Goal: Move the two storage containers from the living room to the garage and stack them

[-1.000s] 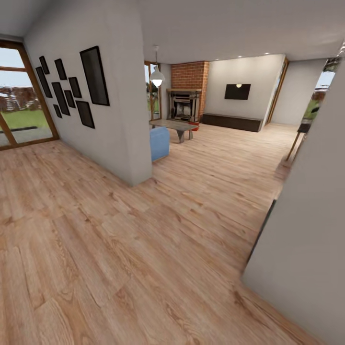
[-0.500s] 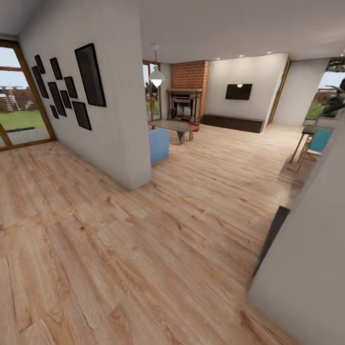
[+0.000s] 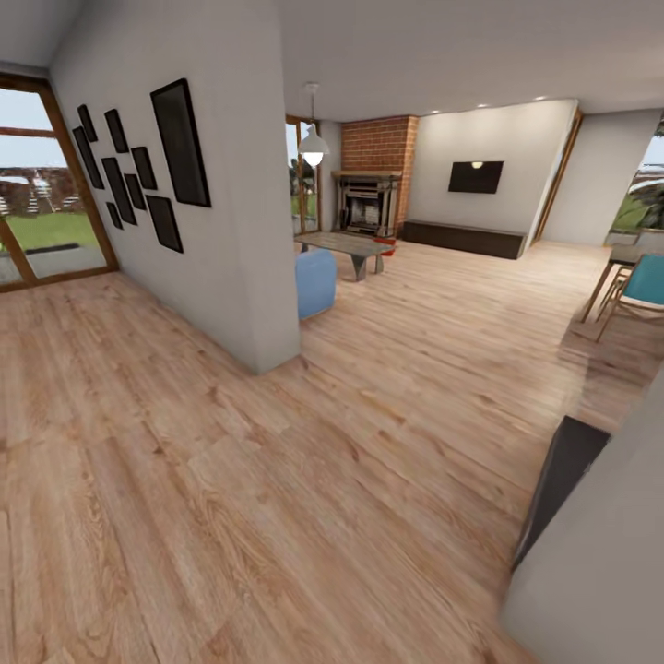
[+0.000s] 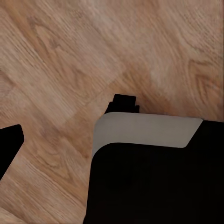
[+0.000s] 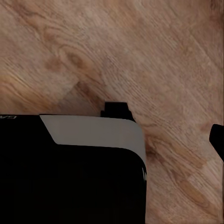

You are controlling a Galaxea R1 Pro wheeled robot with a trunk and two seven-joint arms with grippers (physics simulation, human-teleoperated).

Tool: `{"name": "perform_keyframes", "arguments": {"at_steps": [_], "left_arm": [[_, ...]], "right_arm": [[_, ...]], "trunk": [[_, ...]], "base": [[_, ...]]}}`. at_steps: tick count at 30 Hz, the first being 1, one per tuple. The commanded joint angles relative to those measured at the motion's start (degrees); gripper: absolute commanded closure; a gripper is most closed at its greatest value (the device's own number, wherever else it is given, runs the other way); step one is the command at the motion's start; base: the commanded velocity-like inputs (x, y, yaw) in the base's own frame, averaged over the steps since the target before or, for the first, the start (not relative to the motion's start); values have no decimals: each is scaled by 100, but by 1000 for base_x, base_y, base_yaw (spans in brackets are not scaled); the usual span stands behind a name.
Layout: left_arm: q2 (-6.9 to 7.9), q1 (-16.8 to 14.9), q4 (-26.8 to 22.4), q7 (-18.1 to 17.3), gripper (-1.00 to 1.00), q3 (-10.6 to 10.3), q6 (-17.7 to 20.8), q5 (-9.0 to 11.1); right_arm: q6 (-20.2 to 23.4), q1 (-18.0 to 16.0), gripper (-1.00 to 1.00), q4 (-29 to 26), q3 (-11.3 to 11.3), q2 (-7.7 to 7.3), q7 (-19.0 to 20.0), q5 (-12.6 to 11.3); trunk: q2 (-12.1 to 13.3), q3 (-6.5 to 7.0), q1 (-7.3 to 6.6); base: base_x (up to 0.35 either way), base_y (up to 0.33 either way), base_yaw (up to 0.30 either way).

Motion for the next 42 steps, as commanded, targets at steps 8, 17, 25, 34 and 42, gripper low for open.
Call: {"name": "perform_keyframes", "arguments": {"at_steps": [8,17,25,34,42], "left_arm": [[-2,-3,-3,21,-100,-23,18,55],[-2,-3,-4,21,-100,-23,18,51],[-2,-3,-4,20,-100,-23,25,45],[-2,-3,-4,18,-100,-23,32,48],[-2,-3,-4,16,-100,-23,35,54]], "right_arm": [[-37,-5,-100,17,44,1,-1,-60],[-37,-5,-100,17,44,-7,-1,-61],[-37,-5,-100,17,44,-8,-1,-54],[-37,-5,-100,17,44,-8,-1,-53],[-37,-5,-100,17,44,-8,-1,-53]], "trunk": [[-2,-5,3],[-2,-5,3],[-2,-5,3],[-2,-5,3],[-2,-5,3]], "base": [[322,0,267],[322,0,68],[322,0,1],[322,0,0],[323,0,0]]}}
